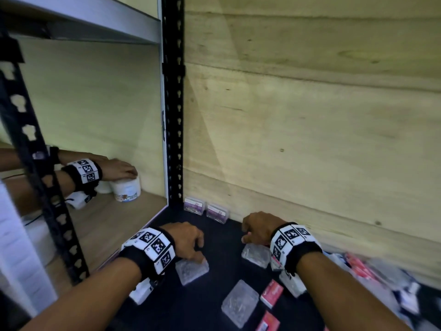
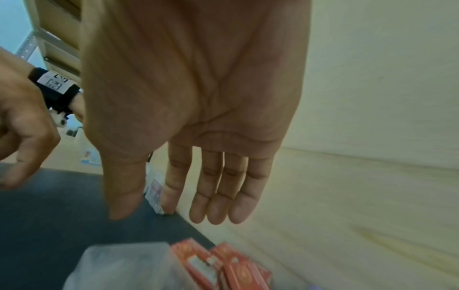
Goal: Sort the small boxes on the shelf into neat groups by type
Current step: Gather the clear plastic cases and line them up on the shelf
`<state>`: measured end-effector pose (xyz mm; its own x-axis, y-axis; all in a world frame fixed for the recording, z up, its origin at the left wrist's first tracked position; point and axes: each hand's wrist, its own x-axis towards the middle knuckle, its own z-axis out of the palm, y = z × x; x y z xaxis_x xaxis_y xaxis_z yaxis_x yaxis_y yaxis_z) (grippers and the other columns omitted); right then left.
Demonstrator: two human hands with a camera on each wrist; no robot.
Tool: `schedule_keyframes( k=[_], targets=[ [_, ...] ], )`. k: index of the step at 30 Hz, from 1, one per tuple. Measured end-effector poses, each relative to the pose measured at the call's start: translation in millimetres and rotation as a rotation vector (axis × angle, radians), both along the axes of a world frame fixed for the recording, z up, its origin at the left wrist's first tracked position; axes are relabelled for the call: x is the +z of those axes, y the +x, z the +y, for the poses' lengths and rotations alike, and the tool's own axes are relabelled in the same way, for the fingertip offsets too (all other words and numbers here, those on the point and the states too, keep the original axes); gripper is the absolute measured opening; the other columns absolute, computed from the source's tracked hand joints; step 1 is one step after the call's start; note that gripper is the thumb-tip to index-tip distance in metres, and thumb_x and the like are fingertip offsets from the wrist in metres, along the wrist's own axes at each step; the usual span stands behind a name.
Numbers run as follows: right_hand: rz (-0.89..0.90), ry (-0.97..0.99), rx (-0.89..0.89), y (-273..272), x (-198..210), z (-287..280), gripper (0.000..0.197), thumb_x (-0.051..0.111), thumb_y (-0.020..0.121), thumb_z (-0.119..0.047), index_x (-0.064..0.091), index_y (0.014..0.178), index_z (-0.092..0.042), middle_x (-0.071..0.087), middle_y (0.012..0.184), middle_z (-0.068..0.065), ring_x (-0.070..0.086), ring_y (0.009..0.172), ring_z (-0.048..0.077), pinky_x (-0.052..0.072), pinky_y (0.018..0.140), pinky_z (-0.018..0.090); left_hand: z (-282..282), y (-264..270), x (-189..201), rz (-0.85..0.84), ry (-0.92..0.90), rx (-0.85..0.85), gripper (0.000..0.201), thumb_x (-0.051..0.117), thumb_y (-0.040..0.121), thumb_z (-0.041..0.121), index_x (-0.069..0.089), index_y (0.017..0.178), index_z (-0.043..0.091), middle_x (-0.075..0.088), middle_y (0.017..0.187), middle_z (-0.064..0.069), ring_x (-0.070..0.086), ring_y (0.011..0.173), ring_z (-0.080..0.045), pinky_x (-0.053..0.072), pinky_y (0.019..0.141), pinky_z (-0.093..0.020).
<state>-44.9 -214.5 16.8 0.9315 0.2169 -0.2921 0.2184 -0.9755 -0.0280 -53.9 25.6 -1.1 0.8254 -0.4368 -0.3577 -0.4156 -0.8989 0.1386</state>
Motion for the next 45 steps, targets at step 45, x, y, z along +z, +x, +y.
schedule_keyframes(
  k=[45],
  targets=[
    [0.218,0.368,-0.194,-22,0,-40,0.012,0.057,0.094,-0.020,0.069,0.093,-0.021,0.064,0.075,-0.004,0.059,0.071,0.017,0.053,0.078,0.035,0,5,-8,0.081,-0.253,0.090,0.036,0.073,0.083,0.039,0.061,0.115,0.028,0.066,0.104,0.008,0.060,0.086,-0.005,0.049,0.086,-0.023]
  ],
)
